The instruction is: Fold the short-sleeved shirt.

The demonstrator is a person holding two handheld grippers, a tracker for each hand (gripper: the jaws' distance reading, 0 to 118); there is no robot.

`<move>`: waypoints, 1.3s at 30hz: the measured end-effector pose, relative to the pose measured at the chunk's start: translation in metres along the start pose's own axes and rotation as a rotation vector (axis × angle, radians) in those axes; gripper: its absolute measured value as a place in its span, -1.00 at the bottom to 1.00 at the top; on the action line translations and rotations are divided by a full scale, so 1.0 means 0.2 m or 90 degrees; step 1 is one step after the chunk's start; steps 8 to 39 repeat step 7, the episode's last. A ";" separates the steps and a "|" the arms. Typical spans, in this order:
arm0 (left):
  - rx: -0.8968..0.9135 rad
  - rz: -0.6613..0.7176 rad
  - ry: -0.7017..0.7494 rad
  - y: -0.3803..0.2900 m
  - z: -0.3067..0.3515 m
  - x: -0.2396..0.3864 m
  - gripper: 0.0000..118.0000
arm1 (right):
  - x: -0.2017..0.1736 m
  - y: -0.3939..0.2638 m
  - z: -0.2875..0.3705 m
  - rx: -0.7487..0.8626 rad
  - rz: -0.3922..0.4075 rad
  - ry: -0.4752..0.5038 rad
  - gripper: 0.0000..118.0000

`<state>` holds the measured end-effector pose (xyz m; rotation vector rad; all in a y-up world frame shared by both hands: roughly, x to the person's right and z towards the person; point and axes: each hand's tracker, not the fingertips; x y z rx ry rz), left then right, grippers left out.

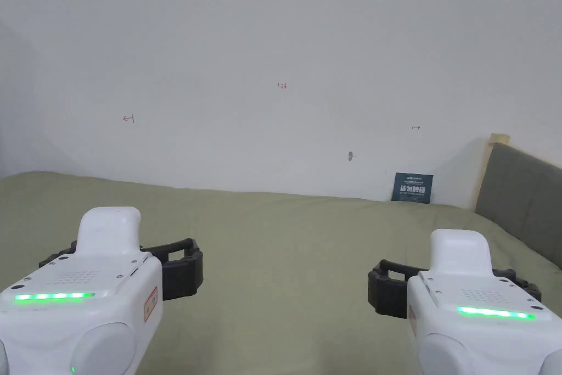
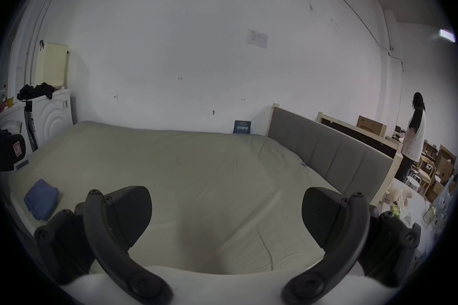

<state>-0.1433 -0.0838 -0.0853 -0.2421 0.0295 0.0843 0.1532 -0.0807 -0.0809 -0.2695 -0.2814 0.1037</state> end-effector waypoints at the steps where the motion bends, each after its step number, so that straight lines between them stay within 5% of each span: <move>1: 0.001 0.001 -0.002 0.00 0.00 0.00 0.86 | 0.00 0.01 0.00 -0.026 -0.001 0.031 1.00; 7: -0.005 0.009 -0.014 0.00 -0.01 0.01 0.86 | 0.07 -0.01 0.03 -0.021 -0.109 0.228 1.00; 39: -0.005 0.009 -0.014 0.00 -0.01 0.01 0.86 | 0.07 -0.01 0.03 -0.021 -0.109 0.228 1.00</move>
